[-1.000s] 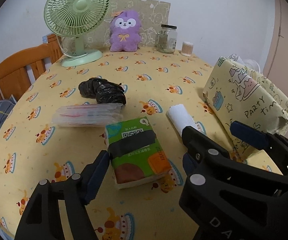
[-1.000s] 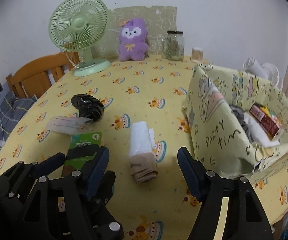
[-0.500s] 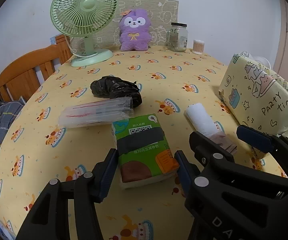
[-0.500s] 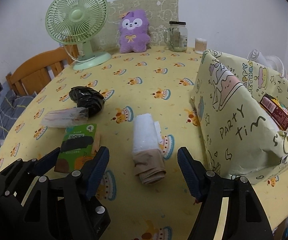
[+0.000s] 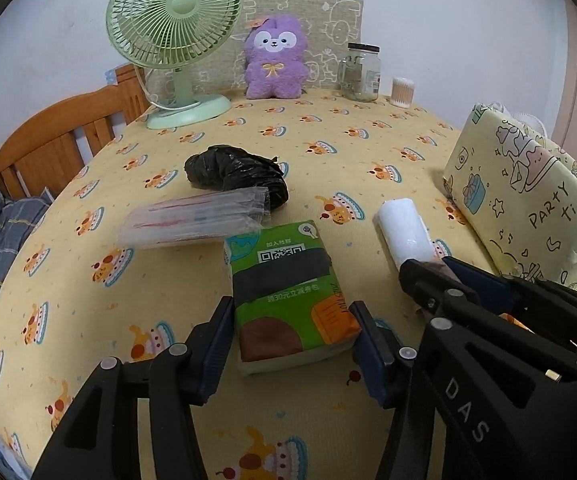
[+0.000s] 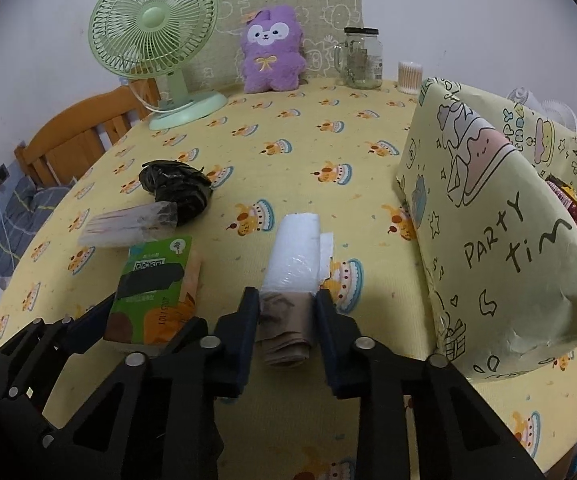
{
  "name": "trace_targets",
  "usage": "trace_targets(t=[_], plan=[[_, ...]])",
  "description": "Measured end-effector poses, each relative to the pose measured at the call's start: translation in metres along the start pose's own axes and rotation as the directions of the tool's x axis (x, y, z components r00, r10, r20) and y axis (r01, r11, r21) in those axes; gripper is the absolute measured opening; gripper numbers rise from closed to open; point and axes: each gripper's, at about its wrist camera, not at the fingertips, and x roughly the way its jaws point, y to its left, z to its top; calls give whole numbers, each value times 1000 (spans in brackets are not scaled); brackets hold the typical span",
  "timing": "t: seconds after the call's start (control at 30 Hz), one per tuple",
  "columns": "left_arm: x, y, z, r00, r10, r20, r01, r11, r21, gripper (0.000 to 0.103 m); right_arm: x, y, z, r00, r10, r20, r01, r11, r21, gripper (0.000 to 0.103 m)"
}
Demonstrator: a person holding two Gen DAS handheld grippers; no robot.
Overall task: Organize soft objects
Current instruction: 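Grasp the green tissue pack with the left tool while the right tool grasps the white roll, then lift and carry the green tissue pack and white roll over the fabric box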
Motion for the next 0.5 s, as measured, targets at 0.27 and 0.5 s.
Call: trace_targets(t=[0.27,0.5], plan=[[-15,1,0,1000,0,26,1,1000,-20,56,-14,5,1,1000,0,23,1,1000,-17,21],[-36,-4,4,998,-16,66,17,1000,-16,55,-39,4,4,998,-12,66,12,1000,-10,21]])
